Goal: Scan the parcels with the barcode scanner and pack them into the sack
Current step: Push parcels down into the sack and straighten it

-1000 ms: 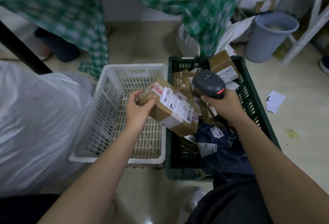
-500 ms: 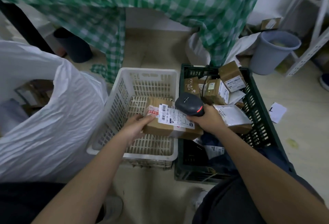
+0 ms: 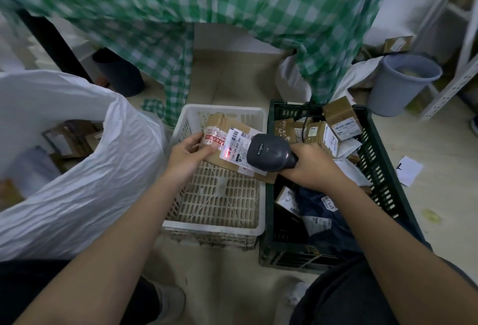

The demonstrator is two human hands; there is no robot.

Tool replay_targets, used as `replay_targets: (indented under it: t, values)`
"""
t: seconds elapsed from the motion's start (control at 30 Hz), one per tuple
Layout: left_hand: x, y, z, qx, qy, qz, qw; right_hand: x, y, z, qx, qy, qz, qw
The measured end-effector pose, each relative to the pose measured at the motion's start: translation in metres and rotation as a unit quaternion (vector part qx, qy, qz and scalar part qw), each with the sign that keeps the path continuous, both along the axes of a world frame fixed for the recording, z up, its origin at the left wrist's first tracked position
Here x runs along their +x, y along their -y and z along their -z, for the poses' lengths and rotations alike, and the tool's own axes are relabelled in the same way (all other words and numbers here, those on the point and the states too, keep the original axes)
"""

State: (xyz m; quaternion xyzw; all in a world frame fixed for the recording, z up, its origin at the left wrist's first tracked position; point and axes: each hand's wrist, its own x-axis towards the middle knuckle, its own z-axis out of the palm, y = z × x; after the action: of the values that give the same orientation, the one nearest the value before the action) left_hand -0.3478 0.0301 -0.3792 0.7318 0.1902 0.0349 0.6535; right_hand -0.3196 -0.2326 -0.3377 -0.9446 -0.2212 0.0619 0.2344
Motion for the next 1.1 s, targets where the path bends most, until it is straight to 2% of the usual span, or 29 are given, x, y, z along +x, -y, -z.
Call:
replay_targets:
  t: [0.13, 0.27, 0.67, 0.93, 1.1]
  values:
    - [0.002, -0.005, -0.003, 0.007, 0.010, -0.002, 1.000, -0.005, -0.002, -0.012, -0.049, 0.002, -0.011, 0.999]
    - [0.002, -0.008, -0.003, -0.001, 0.013, -0.009, 1.000, -0.006, -0.003, -0.016, -0.023, -0.009, 0.007, 1.000]
    - [-0.001, -0.008, -0.012, -0.001, 0.017, -0.027, 0.999, -0.004, -0.006, -0.020, -0.025, -0.020, 0.008, 0.999]
    - [-0.020, -0.010, -0.029, 0.027, 0.030, -0.023, 0.999, -0.006, -0.001, -0.009, 0.104, -0.008, 0.054, 0.993]
    - [-0.055, -0.015, -0.054, 0.054, 0.068, -0.008, 0.996, -0.022, 0.000, -0.007, 0.261, -0.069, 0.143, 0.952]
